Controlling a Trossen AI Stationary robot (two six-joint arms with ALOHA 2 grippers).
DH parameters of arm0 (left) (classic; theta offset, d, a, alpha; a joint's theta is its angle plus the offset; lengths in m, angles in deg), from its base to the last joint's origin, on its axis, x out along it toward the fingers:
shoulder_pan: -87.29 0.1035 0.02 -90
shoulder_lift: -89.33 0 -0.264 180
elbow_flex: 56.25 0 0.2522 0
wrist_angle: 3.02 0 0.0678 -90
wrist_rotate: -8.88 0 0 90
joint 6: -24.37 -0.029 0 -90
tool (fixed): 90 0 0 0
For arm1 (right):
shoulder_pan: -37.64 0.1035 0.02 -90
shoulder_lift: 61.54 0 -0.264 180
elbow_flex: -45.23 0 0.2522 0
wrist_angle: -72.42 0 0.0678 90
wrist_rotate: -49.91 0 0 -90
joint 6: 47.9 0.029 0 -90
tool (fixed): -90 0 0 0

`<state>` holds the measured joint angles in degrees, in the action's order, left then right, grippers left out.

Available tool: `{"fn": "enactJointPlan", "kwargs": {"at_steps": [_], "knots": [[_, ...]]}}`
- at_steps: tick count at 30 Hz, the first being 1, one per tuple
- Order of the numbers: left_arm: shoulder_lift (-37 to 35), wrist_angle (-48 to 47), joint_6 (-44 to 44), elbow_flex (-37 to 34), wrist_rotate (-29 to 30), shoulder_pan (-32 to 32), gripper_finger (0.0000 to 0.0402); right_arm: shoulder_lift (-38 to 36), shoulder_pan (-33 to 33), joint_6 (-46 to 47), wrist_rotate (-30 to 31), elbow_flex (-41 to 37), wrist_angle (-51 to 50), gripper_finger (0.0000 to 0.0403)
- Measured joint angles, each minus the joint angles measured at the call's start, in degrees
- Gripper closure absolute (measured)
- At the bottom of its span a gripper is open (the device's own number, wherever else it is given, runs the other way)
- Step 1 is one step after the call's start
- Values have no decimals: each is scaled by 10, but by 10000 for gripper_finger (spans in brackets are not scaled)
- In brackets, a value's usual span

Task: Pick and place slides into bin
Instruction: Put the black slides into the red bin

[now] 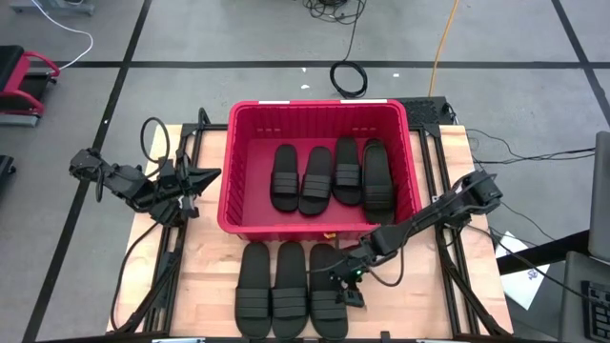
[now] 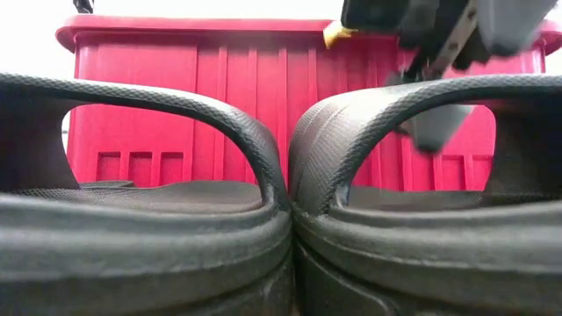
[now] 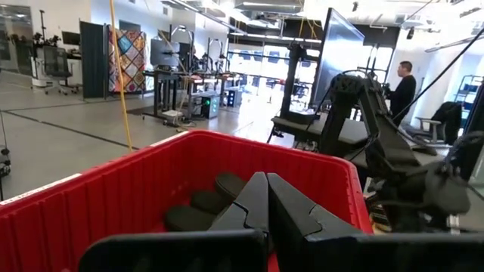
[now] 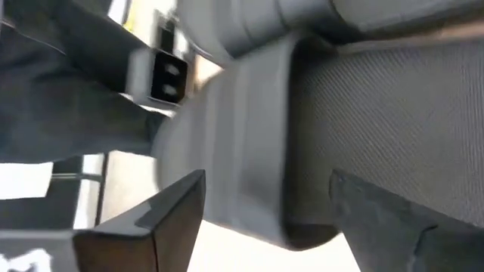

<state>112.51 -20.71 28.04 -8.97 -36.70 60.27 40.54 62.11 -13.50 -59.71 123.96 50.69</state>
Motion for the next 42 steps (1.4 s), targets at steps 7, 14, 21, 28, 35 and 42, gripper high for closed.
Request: {"fn": "enactJointPlan", "kwargs": {"at_steps": [7,14,21,28,35,42], "knots": [[0,-2,13,0,0,0,401,39,0,1,-27,0,23,135],[0,-6,13,0,0,0,401,54,0,11,-60,0,65,194],[0,-6,9,0,0,0,401,35,0,37,-69,0,91,379],[0,-7,-6,0,0,0,401,-33,0,86,-31,-1,83,395],[0,-11,-25,0,-24,0,401,-150,4,85,-27,27,82,397],[0,-17,-53,0,-35,0,401,-211,-31,15,0,193,-122,399]]}}
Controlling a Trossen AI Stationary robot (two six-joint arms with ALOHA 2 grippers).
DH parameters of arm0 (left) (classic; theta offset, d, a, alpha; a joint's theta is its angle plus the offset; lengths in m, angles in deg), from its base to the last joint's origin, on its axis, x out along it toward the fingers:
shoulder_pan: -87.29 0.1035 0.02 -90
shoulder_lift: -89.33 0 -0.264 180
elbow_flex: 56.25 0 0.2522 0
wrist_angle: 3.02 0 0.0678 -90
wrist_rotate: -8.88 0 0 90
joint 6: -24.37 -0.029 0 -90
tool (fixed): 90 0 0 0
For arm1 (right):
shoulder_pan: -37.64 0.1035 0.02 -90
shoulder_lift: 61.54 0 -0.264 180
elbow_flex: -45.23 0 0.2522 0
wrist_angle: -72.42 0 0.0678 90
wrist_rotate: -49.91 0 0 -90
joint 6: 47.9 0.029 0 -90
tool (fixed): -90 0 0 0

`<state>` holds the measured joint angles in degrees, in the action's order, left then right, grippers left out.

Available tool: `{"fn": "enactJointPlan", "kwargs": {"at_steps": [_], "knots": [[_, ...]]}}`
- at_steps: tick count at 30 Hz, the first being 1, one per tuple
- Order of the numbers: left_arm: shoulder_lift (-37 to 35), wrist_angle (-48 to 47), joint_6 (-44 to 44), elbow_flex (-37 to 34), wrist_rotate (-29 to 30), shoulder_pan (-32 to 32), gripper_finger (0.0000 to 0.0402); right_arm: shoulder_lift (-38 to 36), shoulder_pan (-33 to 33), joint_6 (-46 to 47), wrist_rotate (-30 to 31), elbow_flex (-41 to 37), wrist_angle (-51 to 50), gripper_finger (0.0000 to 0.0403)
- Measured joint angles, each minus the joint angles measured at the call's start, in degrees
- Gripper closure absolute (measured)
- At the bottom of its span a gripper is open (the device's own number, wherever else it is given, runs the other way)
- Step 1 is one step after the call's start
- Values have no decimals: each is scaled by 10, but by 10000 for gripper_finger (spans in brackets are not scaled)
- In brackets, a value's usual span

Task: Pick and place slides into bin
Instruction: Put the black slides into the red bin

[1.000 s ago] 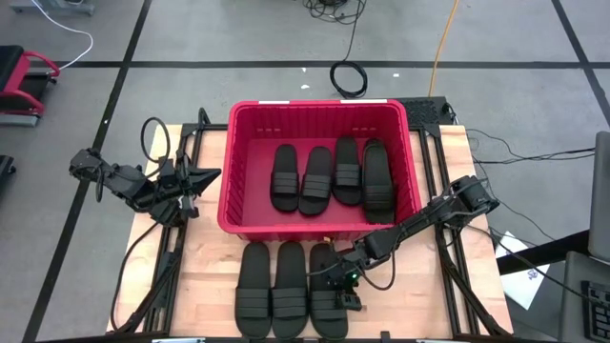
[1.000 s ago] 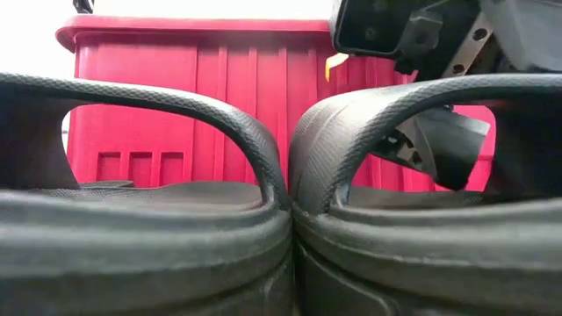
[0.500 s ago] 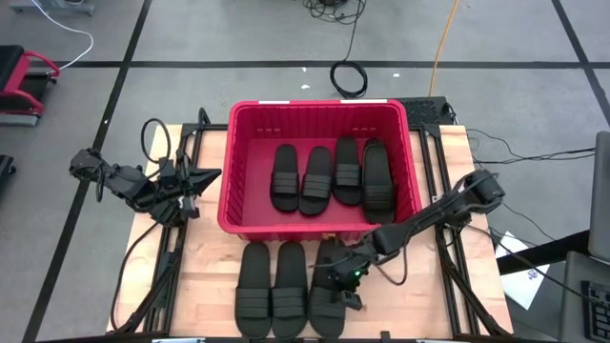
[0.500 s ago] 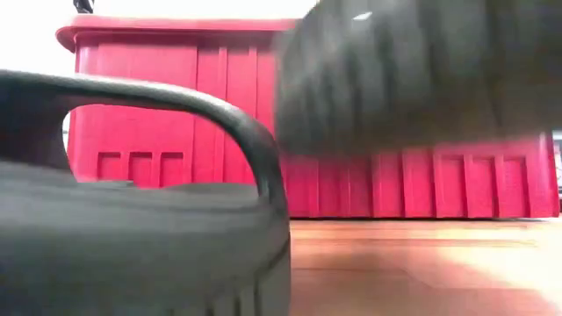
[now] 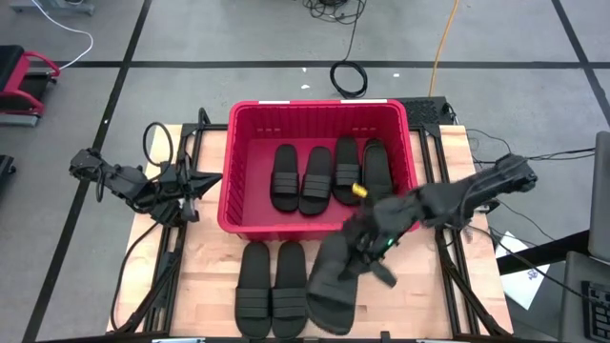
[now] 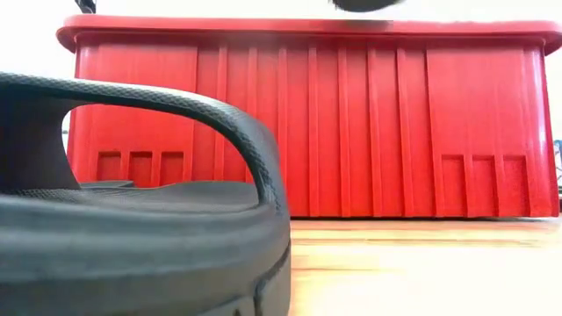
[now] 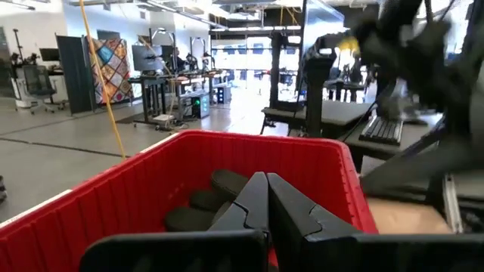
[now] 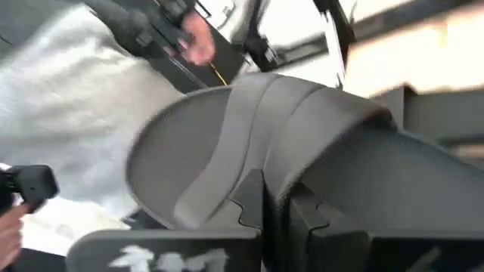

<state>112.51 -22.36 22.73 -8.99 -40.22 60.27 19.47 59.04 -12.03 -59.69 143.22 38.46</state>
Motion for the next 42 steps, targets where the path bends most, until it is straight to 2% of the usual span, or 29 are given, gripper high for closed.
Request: {"fn": "enactJointPlan", "kwargs": {"at_steps": [3,8,13,17,20,23,27,31,37,42], "knots": [[0,-11,-15,0,1,0,401,-9,-37,-61,1,83,-88,399],[0,-20,-41,0,29,0,401,-7,-113,-150,-83,190,-134,400],[0,-20,-41,0,95,0,401,-10,-194,-195,-225,269,-234,400],[0,-19,-42,0,147,0,401,-6,-243,-197,-365,279,-313,400],[0,-18,-40,0,163,0,401,-6,-264,-213,-453,279,-371,400],[0,-15,-31,0,167,0,401,-10,-281,-250,-513,281,-412,400],[0,-15,-8,0,167,0,401,-7,-310,-298,-520,281,-418,400],[0,-15,1,0,167,0,401,-8,-350,-337,-489,281,-416,400],[0,-15,-27,0,170,0,401,-1,-417,-424,-366,281,-447,400],[0,-15,-28,0,198,0,401,11,-478,-520,-182,281,-496,400]]}}
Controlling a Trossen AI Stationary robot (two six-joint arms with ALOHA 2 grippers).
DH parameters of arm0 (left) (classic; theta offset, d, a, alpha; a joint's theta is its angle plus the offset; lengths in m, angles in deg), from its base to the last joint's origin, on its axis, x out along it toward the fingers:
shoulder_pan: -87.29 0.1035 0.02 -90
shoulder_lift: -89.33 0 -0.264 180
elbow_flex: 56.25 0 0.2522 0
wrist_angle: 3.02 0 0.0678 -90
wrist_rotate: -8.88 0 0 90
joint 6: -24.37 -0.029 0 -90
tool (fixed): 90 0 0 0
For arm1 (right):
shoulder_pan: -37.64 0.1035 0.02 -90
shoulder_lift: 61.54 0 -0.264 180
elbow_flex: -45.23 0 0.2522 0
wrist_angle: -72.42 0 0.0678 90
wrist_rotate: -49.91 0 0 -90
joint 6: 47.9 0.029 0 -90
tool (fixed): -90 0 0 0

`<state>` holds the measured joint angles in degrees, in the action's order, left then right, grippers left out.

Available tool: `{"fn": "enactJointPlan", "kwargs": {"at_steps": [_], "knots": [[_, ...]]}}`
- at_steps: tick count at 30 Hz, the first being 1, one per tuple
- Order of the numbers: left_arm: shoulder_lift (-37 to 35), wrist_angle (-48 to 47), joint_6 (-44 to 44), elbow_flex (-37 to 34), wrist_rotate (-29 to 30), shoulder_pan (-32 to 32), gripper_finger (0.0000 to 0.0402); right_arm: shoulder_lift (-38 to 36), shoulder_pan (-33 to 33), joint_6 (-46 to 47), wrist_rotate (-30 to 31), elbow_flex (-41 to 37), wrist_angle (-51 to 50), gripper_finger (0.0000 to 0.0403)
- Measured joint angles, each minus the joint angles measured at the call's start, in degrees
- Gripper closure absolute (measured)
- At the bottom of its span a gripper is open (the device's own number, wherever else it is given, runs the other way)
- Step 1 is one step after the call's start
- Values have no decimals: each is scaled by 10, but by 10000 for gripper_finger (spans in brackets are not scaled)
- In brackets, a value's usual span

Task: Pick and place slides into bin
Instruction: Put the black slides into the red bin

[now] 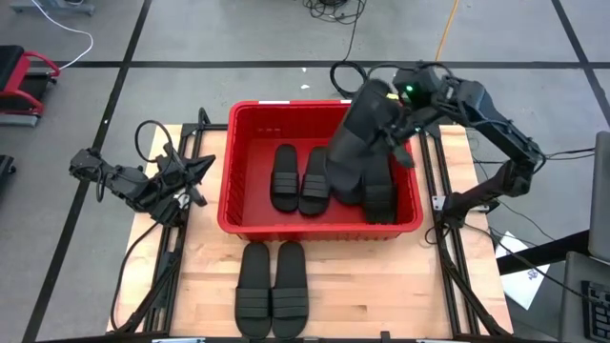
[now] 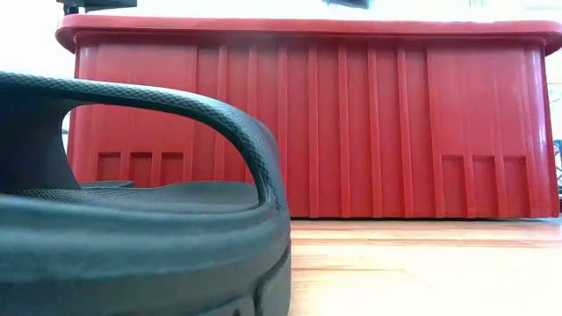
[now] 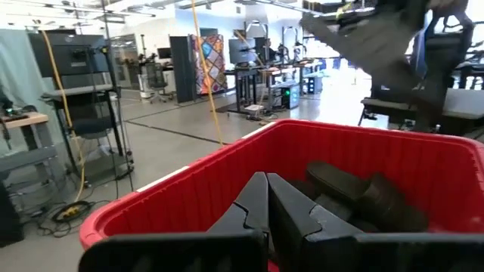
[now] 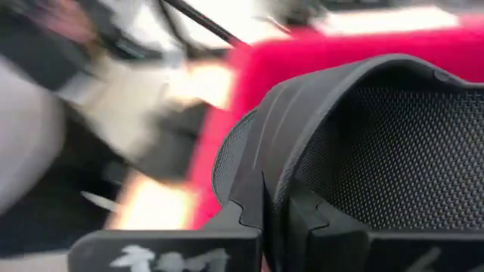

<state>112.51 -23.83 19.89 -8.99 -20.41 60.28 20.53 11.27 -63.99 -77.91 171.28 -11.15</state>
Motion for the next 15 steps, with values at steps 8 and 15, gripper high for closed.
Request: {"fn": "enactJointPlan", "kwargs": {"at_steps": [8,15], "knots": [[0,-1,1,0,9,0,401,75,-78,-199,140,0,-137,399],[0,-5,2,0,9,0,401,162,-85,-335,113,-1,-182,399]]}}
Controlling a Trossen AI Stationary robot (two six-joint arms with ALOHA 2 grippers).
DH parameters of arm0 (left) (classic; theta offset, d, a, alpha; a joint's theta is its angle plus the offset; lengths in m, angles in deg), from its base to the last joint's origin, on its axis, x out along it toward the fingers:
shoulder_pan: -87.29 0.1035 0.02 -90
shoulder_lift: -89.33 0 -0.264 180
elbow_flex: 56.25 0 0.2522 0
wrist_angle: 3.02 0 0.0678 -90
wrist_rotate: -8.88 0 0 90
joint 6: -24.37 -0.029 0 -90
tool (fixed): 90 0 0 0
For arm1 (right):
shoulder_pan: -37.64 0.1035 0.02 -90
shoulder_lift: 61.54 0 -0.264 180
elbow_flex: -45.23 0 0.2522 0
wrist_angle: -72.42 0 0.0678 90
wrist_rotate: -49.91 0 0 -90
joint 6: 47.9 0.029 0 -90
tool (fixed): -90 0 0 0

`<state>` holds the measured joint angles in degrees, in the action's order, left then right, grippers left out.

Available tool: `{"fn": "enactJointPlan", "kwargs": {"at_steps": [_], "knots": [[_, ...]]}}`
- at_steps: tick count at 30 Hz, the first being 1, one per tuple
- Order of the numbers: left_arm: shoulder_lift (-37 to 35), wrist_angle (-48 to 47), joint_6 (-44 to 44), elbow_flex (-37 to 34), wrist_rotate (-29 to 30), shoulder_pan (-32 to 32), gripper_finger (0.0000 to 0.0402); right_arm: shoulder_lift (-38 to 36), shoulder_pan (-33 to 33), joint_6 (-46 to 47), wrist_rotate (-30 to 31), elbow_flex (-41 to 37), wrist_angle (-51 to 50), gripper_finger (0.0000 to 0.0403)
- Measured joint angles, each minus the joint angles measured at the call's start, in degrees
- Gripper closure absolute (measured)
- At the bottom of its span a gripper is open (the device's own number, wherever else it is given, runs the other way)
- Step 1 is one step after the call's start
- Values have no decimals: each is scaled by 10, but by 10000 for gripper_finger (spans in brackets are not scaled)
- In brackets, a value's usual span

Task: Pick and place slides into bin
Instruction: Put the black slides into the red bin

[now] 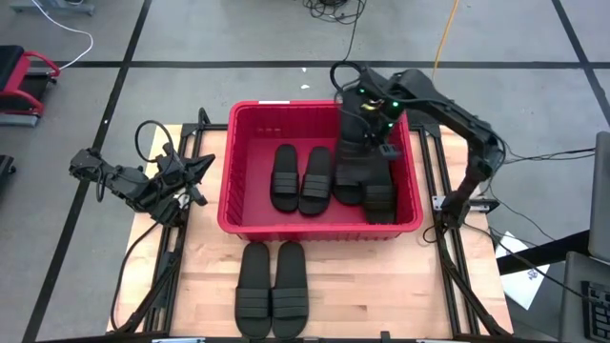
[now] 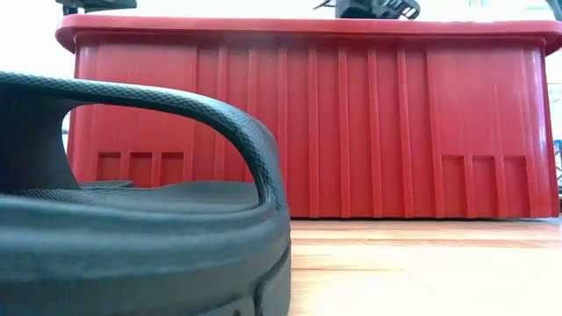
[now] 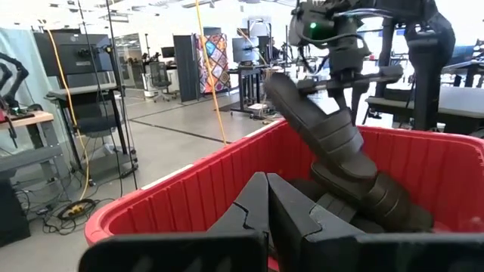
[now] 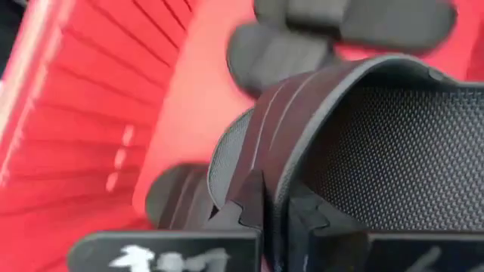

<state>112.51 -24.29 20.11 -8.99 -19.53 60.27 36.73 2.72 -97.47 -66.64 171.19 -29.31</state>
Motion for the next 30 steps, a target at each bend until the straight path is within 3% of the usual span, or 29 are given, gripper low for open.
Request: {"fn": "enactJointPlan", "kwargs": {"at_steps": [14,30], "knots": [[0,-5,0,0,0,0,401,87,5,-21,-125,-24,29,399],[0,-19,3,0,0,0,401,88,36,0,-142,-155,68,399]]}}
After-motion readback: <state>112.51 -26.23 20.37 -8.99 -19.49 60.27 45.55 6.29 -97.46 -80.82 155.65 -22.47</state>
